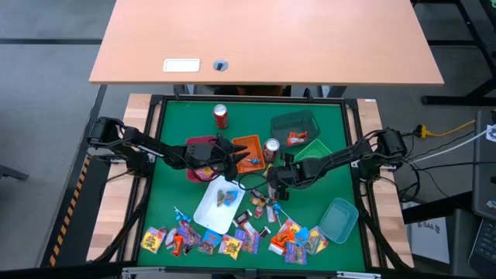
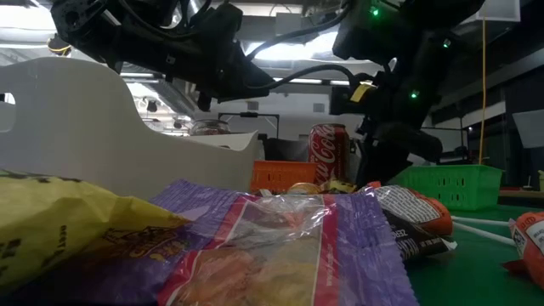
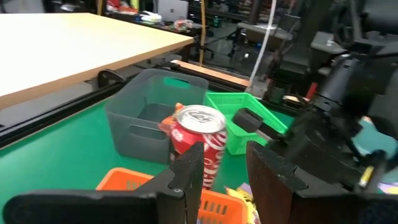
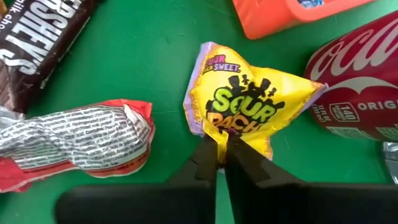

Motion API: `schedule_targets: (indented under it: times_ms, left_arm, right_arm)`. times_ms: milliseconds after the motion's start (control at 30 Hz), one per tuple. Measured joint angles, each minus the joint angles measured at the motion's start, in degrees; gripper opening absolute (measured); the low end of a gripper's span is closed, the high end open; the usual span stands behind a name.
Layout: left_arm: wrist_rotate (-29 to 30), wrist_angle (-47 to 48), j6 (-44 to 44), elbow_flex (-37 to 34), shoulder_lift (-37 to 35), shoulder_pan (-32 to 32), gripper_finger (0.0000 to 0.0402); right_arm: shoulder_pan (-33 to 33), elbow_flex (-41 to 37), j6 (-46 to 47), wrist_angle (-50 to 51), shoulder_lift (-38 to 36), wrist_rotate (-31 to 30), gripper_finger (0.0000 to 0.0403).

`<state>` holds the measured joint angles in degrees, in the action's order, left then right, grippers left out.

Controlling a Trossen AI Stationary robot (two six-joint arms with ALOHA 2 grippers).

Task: Sort candy
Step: Put the yellow candy pack into the red bin

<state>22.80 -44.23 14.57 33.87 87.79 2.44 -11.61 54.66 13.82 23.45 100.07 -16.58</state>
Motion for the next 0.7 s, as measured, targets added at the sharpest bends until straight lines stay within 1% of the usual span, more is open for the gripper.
schedule_targets:
  times_ms: [67,133,200,300,467,700]
  left_arm:
    - [-1.0,0.0,0.0,0.0,0.0,0.0,0.0109]
    - [-1.4,0.0,0.0,0.0,0.0,0.0,0.0109]
    - [-1.4,0.0,-0.1,0.0,0.0,0.0,0.0109]
    - [-1.4,-0.1,-0.2,0.0,0.0,0.0,0.0109]
    - [-1.4,-0.1,-0.2,0.0,0.0,0.3,0.0109]
    - [-1.3,-0.2,-0.3,0.0,-0.7,1.8,0.0109]
  right_arm:
    - [0.0,0.0,0.0,0.2,-0.1,0.5,0.0007]
    - [0.0,0.3,0.0,0.8,-0.1,1.5,0.0013]
    - [0.0,1.3,0.1,2.7,-0.1,2.6,0.002]
    - [0.0,3.0,0.0,5.2,-0.1,3.4,0.0018]
    - [0.0,7.3,-0.7,11.2,-0.1,3.6,0.0004]
    - [-0.1,13.3,-0.8,19.4,-0.2,3.7,0.0014]
